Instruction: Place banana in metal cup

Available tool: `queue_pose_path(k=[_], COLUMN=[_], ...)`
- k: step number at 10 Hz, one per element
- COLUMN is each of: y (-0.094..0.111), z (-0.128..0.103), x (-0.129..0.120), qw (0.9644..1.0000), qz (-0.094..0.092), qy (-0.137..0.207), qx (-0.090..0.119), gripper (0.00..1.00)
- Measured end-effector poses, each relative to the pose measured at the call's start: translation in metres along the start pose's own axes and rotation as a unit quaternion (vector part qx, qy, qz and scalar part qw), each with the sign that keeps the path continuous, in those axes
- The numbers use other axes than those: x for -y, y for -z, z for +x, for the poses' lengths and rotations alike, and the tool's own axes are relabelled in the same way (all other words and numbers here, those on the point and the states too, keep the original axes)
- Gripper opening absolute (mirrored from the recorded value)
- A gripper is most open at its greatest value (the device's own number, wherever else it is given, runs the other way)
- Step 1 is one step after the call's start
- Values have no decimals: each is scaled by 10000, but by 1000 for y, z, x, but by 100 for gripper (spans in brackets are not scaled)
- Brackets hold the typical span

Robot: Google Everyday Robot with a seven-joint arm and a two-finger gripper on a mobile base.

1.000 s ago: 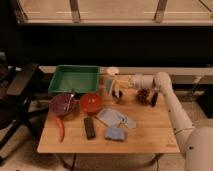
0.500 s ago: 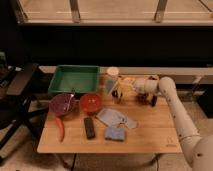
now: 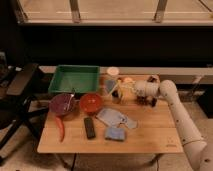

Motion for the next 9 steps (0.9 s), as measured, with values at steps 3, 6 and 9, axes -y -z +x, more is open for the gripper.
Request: queue_pose_path(k=[3,6,9], y=[1,13,53], z=[1,-5,5], x=[-7,-10,-11], qw=[10000,9999,9974], qz=[11,88,420], qy=[-42,16,-107], qx=[-13,-110,-575], gripper=[62,62,62])
